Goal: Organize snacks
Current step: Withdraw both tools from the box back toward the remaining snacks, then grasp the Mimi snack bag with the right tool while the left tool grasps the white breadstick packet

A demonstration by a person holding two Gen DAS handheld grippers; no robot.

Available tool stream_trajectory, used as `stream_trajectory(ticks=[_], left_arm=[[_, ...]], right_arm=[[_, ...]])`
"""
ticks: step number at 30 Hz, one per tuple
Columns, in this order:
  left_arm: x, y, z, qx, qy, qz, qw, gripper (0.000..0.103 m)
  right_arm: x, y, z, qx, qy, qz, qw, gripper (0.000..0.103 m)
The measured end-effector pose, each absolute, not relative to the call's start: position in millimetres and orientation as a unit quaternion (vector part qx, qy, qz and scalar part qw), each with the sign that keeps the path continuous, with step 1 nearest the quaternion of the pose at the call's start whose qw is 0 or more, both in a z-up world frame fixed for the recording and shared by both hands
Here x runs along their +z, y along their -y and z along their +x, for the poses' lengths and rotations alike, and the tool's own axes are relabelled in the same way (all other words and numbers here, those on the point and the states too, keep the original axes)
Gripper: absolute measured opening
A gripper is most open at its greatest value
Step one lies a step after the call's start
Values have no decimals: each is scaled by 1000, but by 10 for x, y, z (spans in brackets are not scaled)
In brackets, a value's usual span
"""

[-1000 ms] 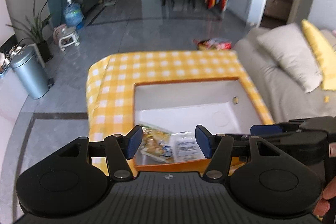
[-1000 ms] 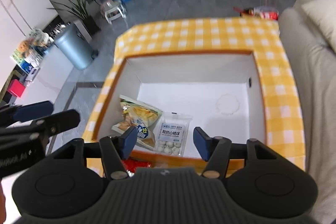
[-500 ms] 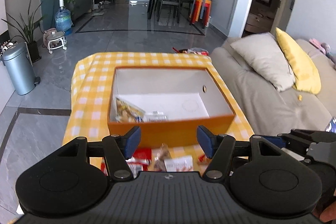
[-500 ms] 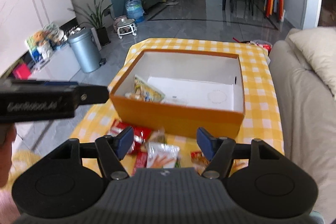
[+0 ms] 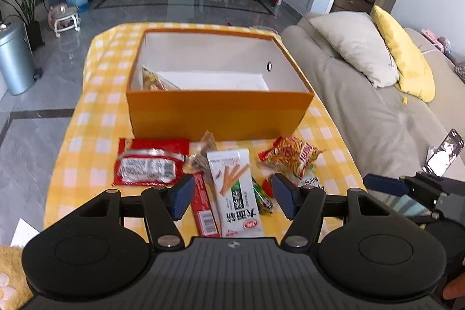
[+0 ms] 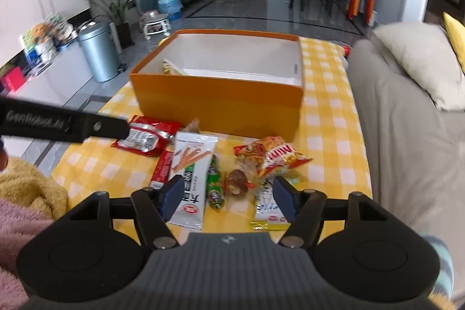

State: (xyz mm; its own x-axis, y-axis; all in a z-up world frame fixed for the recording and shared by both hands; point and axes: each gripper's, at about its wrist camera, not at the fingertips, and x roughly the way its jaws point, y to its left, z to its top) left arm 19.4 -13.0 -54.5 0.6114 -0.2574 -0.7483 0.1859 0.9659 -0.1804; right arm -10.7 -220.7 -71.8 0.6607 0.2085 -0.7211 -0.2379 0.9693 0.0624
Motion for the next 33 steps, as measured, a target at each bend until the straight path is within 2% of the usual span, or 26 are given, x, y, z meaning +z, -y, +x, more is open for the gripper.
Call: stream_trajectory(ticks=[9,12,18,29,33], left_arm=[[-827,327,383,-117,-459,-36,880,72],[-954,402,496,-109,-476,-42,872,74],[-1174,592,665,-95,-499,-26,861,78],[-1469,725,934,-51,-541,-15,840,79],[-1523,742,1014,-45,-551,-25,833,79]], right_arm=[[-948,2403,156,80,-428,8,900,65],[-994,2450,251,79,-427,0,901,63],[-1080,2420,427,102,-414,-66,902,54],[-1334,2454,854,131,-418,-82,895,55],[-1429,2453,978,132,-419,-86,894,62]])
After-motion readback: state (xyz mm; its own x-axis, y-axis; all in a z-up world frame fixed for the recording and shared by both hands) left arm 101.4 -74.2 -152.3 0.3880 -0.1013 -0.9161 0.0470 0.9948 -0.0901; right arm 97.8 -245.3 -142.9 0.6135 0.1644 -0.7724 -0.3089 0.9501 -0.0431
